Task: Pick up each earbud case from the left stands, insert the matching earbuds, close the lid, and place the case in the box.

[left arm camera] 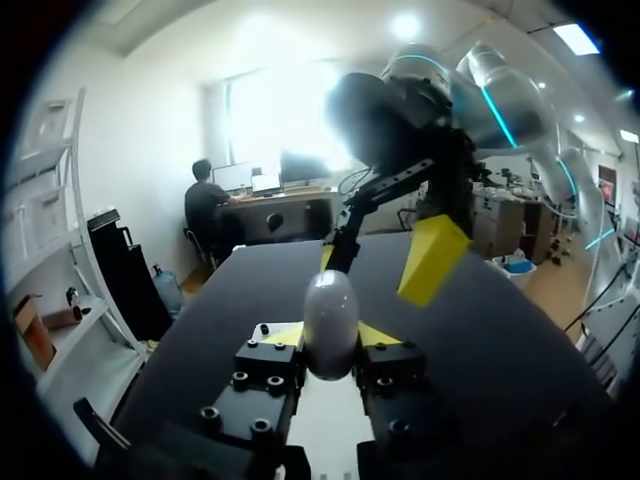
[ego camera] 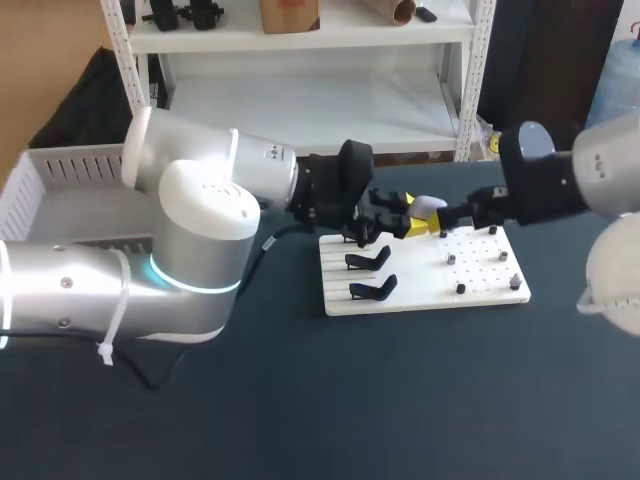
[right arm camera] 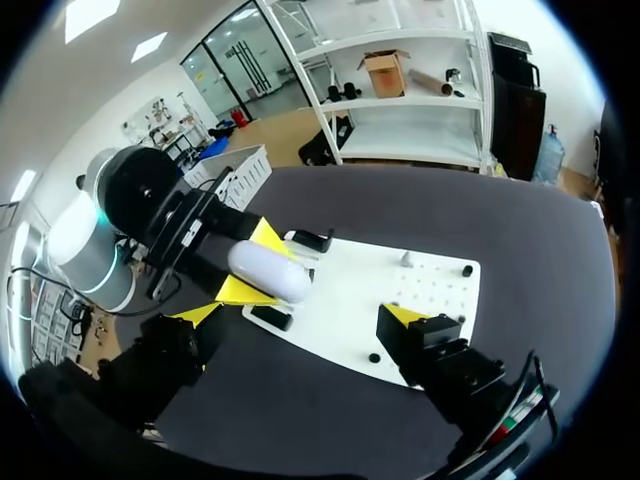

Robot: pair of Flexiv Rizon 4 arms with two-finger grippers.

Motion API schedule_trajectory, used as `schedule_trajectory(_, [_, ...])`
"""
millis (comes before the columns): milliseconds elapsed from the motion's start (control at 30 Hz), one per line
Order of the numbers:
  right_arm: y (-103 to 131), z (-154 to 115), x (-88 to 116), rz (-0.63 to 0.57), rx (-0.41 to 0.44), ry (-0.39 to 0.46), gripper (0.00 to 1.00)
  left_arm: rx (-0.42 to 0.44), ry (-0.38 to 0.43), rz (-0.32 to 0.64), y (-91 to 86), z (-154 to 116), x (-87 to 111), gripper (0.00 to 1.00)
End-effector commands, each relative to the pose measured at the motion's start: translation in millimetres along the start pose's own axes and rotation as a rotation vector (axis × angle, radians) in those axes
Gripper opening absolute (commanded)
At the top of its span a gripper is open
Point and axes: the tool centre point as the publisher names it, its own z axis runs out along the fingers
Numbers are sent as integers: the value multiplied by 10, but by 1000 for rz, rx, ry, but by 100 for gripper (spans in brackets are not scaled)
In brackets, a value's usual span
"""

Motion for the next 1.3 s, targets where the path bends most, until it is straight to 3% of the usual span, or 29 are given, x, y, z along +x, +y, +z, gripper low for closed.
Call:
schedule_trajectory(33, [-13,8,-23,3,1,2,100,-11,-5,10,-66,-28,-25,0])
schedule_trajectory(700, [-26,-160,-166,-16,45,-39,100,10,-8,29,-189,-40,-28,0])
schedule_trajectory(900, [62,-167,-96,-27,23,-12,100,-10,-13,20,-171,-101,-11,0])
schedule_trajectory(1300, [14,-108,-54,-9,20,-2,100,-14,-25,52,-221,-119,-108,0])
